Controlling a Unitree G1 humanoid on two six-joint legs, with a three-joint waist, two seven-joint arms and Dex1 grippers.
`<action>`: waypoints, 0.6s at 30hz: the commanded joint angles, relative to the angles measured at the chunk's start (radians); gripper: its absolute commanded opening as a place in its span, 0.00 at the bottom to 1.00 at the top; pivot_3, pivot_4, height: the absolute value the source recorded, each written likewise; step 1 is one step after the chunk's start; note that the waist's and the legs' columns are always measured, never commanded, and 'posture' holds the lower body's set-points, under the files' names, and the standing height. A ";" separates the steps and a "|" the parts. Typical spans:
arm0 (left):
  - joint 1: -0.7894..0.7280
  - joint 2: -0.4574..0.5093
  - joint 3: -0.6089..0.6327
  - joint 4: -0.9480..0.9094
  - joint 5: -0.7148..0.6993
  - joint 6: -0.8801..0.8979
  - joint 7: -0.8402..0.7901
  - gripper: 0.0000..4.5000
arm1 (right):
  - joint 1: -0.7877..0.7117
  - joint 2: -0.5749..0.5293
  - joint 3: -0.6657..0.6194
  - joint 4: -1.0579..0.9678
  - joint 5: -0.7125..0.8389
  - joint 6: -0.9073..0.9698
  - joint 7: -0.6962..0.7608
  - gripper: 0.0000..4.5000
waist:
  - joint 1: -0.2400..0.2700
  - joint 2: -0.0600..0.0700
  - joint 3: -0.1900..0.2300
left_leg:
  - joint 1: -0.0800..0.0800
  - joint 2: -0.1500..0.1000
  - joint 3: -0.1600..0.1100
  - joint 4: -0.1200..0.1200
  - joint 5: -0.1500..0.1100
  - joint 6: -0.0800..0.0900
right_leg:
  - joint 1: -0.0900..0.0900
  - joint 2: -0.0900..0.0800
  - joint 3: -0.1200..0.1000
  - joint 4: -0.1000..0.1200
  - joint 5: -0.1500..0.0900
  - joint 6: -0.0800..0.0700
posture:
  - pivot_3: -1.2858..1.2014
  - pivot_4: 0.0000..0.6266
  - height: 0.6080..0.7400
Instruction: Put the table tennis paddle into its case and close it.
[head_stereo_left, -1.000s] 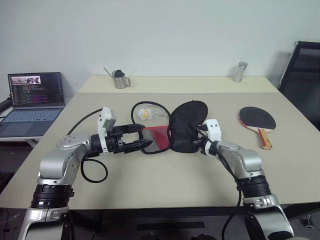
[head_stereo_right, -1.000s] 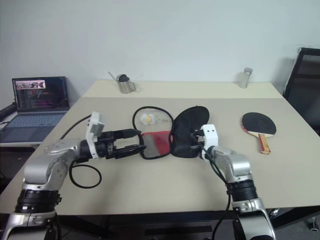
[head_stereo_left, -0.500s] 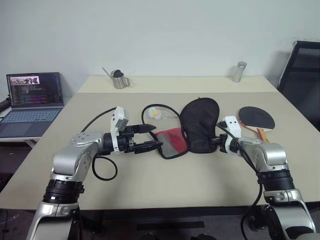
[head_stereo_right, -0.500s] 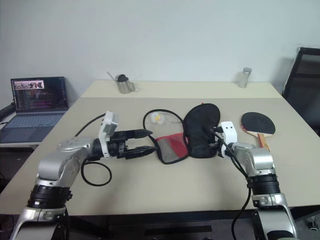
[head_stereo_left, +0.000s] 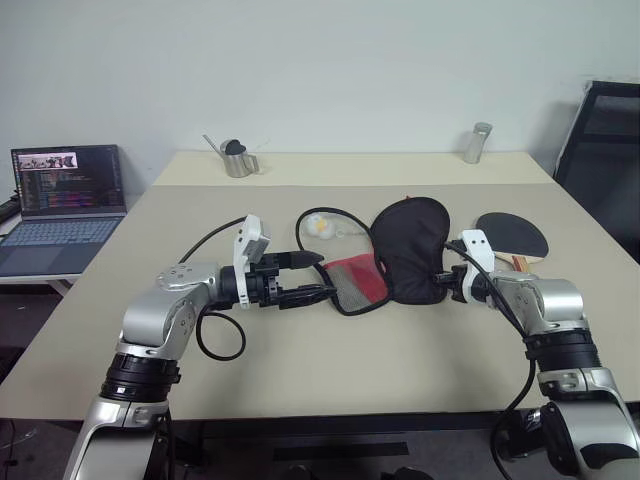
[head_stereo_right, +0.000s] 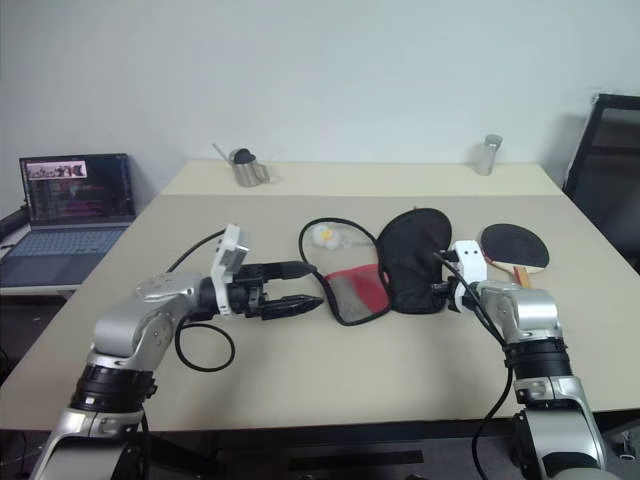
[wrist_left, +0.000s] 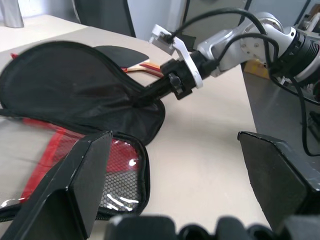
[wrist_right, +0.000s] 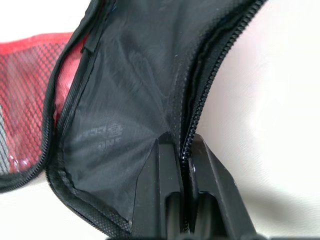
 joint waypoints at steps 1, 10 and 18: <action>-0.023 0.001 0.005 -0.019 -0.002 -0.017 -0.003 0.98 | -0.023 -0.035 -0.007 -0.016 -0.022 -0.047 0.008 0.30 | 0.000 0.000 0.000 | 0.000 0.000 0.000 0.000 0.000 0.000 | 0.000 0.000 0.000 0.000 0.000 0.000 | 0.52 0.24 1.00; -0.020 0.002 0.007 -0.024 -0.004 -0.017 0.000 0.98 | -0.076 -0.142 -0.010 -0.017 -0.058 -0.129 0.077 0.97 | 0.000 0.000 0.000 | -0.001 0.001 0.004 0.000 0.000 0.000 | -0.003 0.001 0.002 0.001 0.000 0.000 | 0.52 0.24 1.00; -0.035 0.013 -0.005 0.000 0.020 -0.032 -0.016 0.98 | -0.185 -0.215 -0.070 0.420 -0.166 -0.343 -0.075 0.97 | 0.000 0.000 0.000 | -0.001 0.001 0.009 0.000 0.000 0.000 | -0.003 0.001 0.003 0.000 0.001 -0.001 | 0.52 0.24 1.00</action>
